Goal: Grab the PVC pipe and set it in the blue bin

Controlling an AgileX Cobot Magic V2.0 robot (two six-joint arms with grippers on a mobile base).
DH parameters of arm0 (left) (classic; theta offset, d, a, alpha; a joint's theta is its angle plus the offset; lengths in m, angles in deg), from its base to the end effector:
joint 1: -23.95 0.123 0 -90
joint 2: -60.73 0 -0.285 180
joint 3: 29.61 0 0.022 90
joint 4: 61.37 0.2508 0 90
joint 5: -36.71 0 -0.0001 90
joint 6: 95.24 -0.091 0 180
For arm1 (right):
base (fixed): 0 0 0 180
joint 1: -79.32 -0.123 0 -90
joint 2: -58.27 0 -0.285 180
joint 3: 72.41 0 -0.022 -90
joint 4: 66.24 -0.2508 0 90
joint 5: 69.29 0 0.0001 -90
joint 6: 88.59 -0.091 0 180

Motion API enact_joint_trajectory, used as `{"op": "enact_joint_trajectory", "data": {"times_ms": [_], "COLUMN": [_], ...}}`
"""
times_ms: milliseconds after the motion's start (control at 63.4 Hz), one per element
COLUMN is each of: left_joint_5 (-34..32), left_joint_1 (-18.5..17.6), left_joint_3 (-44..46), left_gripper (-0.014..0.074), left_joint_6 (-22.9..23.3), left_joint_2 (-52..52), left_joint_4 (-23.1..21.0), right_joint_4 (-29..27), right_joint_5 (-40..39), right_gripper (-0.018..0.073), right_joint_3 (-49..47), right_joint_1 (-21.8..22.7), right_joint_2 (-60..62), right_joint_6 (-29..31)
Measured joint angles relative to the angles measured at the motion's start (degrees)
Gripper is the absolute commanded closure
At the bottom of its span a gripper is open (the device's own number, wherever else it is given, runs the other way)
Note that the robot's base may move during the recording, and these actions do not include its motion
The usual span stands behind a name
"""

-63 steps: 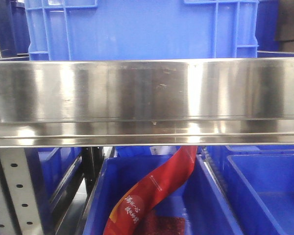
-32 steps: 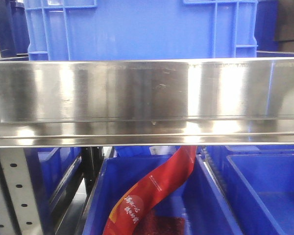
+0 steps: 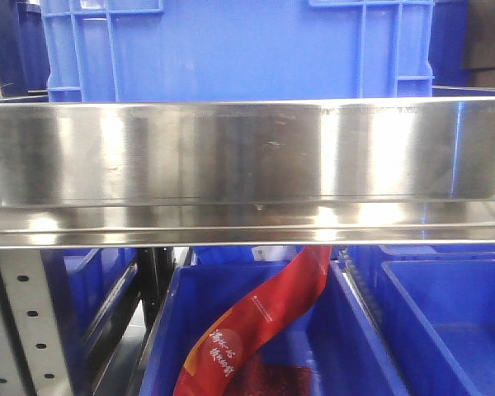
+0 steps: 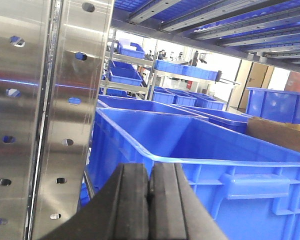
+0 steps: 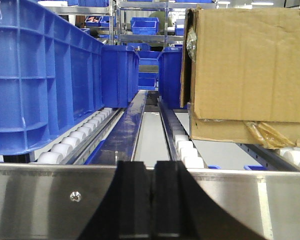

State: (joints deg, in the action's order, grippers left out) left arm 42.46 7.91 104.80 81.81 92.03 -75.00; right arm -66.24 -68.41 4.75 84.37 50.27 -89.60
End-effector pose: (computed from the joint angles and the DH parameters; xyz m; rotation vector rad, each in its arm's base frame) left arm 0.0820 -0.0258 0.3612 0.0882 1.4490 -0.3983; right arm 0.0564 -0.0050 0.2119 0.0794 1.4998 -0.0567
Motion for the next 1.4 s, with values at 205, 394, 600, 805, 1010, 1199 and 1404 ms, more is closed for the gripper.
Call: {"op": "enact_joint_trajectory", "data": {"times_ms": [205,394,600,805,1010,1199,1404], "left_joint_5": [0.0,0.0,0.0,-0.83,-2.61,-3.51,-3.89], "left_joint_1": [0.0,0.0,0.0,0.0,3.97,11.6,15.11], "left_joint_3": [0.0,0.0,0.0,-0.81,-8.71,-21.14,-31.0], "left_gripper": [0.0708,0.0708,0.0708,0.0708,0.0708,0.0708,0.0708], "left_joint_6": [0.0,0.0,0.0,0.0,0.0,4.46,6.11], "left_joint_2": [0.0,0.0,0.0,-0.14,-3.76,-12.09,-22.05], "left_joint_4": [0.0,0.0,0.0,0.5,9.1,10.73,10.93], "right_joint_4": [0.0,0.0,0.0,0.0,0.0,0.0,0.0], "right_joint_5": [0.0,0.0,0.0,0.0,0.0,0.0,0.0], "right_gripper": [0.0727,0.0727,0.0727,0.0727,0.0727,0.0727,0.0727], "right_joint_3": [0.0,0.0,0.0,0.0,0.0,0.0,0.0], "right_joint_1": [0.0,0.0,0.0,0.0,0.0,0.0,0.0], "right_joint_2": [0.0,0.0,0.0,0.0,0.0,0.0,0.0], "right_joint_6": [0.0,-0.1,-0.1,0.07,0.07,-0.06,-0.06]}}
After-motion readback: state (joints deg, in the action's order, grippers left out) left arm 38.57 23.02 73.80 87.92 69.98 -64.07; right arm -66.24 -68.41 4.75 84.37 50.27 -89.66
